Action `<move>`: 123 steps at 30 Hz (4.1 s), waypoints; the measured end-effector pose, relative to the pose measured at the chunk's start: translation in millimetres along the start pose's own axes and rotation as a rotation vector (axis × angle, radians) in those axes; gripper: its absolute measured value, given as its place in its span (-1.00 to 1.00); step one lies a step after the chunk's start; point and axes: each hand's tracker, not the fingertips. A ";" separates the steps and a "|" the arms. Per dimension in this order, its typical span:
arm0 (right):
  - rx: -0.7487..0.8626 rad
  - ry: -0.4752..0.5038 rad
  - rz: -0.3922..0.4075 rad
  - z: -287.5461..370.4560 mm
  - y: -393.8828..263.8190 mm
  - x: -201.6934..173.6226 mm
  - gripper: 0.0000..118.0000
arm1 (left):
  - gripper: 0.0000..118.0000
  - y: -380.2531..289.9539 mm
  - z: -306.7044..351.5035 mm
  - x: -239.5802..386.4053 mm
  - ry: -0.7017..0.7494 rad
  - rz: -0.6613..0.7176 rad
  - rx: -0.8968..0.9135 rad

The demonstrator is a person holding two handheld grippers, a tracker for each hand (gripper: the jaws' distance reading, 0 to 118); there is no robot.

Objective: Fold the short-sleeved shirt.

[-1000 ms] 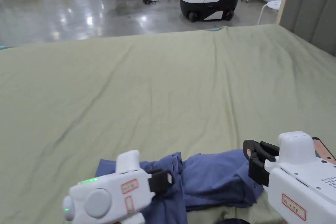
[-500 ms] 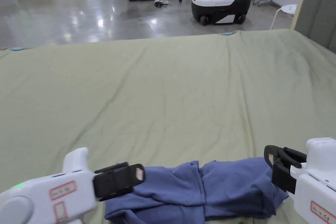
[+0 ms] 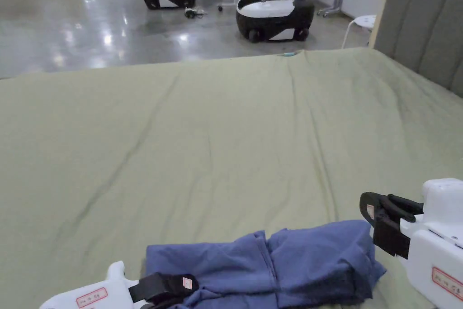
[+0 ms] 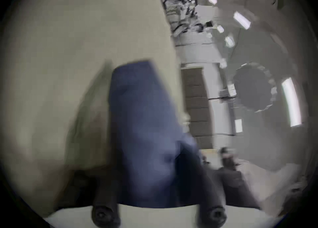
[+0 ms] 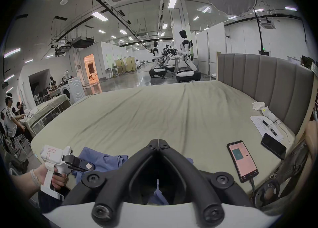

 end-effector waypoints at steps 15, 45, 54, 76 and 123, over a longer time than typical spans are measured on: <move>0.010 0.030 -0.002 -1.8 -3.2 1.7 -0.95 | -0.83 -15.2 93.1 117.1 0.318 -0.463 0.365; -0.146 0.109 0.024 -12.6 -25.8 43.4 -0.95 | -0.75 -88.3 -119.7 181.2 0.130 -0.500 0.042; -0.337 0.418 0.006 -77.6 -26.2 35.2 -0.94 | 0.59 -75.5 -61.0 180.8 0.007 -0.566 0.089; -0.529 0.452 -0.143 -134.6 -58.2 68.1 -0.94 | -0.44 -7.7 -94.1 105.3 0.013 -0.218 -0.142; 0.154 0.086 0.106 -31.8 110.0 -86.3 -0.94 | -0.85 0.6 189.2 236.9 0.553 -0.929 0.915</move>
